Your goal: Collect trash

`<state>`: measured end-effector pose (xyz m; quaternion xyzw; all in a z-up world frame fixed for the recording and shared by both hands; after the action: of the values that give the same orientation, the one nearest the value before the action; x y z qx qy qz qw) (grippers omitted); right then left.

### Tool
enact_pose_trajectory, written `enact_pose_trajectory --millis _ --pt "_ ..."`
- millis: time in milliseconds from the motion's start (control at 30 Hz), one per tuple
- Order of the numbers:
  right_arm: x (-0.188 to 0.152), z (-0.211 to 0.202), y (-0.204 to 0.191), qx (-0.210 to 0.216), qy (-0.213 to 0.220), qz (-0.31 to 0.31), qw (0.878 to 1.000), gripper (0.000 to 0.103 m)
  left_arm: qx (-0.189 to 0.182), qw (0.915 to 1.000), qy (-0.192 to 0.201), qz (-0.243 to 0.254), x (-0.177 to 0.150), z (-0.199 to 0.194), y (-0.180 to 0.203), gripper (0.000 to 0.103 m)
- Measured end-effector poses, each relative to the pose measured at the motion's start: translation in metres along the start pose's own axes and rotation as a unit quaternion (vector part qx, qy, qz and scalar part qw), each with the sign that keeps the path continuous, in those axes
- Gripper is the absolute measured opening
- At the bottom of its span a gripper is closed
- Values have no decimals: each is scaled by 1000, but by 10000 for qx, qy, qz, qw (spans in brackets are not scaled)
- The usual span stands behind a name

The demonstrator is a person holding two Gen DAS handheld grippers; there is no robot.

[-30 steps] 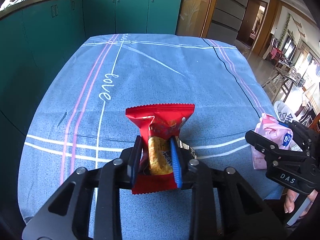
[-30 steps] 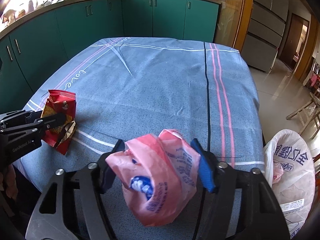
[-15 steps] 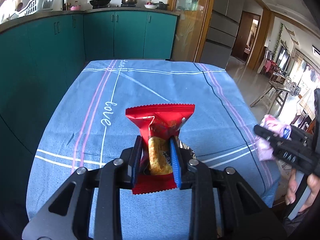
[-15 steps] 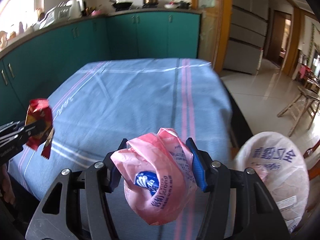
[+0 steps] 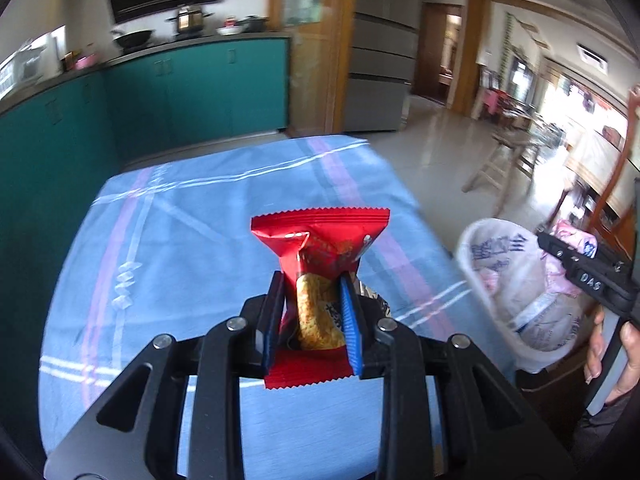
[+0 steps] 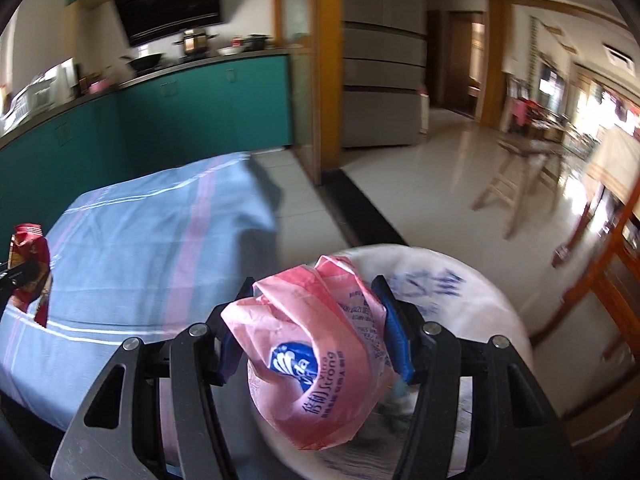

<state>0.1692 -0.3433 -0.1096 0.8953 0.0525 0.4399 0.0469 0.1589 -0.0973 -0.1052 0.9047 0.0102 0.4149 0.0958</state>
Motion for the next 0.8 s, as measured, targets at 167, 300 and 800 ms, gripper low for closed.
enact_pose_trajectory --millis 167,300,800 --pt "-27 -7 51 -344 -98 388 9986 58 -558 9970 -57 539 7 13 74 28" --pt "-46 -14 84 -578 -132 678 9959 58 -1080 9883 -320 1026 0 35 141 28" --pt "-69 -15 100 -730 -304 837 9933 60 -1718 9669 -567 1798 -44 68 215 87"
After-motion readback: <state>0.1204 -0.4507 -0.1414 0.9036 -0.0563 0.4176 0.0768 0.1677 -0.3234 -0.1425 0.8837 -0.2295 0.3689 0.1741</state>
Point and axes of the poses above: each gripper's, at about its wrist camera, not at the fingertips, and z roughly the way its jaws point, y to its right, x to its top, the point moved 6 cm from there along z, roughly the way its jaws point, and after that the axes turned 11 degrees about -z, right-handed, at the moved point
